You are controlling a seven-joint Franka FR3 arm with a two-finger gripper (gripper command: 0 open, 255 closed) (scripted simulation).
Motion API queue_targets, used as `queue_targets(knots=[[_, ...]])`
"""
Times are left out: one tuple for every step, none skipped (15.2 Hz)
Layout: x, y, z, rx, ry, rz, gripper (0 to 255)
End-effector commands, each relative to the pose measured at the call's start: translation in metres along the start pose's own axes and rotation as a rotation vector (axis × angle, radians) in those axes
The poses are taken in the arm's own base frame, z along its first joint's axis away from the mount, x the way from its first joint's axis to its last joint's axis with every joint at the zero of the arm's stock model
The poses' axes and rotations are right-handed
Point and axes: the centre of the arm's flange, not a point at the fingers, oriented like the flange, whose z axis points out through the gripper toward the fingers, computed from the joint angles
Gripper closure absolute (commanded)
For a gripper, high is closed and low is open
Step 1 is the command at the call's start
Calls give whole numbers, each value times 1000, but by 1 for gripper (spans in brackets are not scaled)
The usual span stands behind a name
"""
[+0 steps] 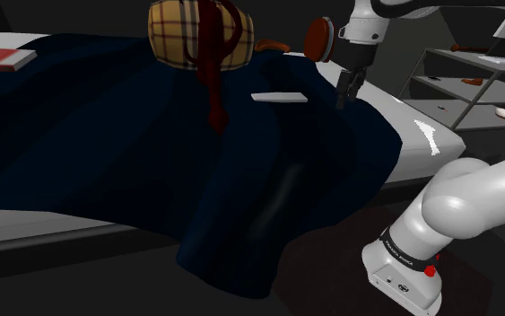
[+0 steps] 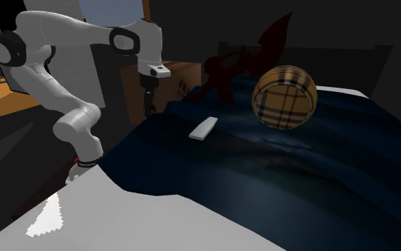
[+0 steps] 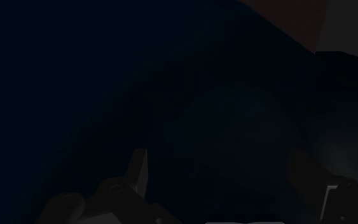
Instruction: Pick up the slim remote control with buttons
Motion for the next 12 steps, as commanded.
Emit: queue_targets(knots=[[21,12,2,-12,12,-108,0],[32,17,3,-17,18,-158,0],[43,23,4,-22,23,-209,0],[54,27,4,-26,29,-259,0],[65,31,5,-31,35,-310,0],[77,35,5,-36,40,-360,0],[89,37,6,-41,46,-411,0],[100,40,6,-46,51,-461,0],[112,41,6,-51,57,-512,0],[124,42,7,-56,62,-562,0],[136,43,7,-61,68,-613,0],[148,43,7,-66,74,-663,0]])
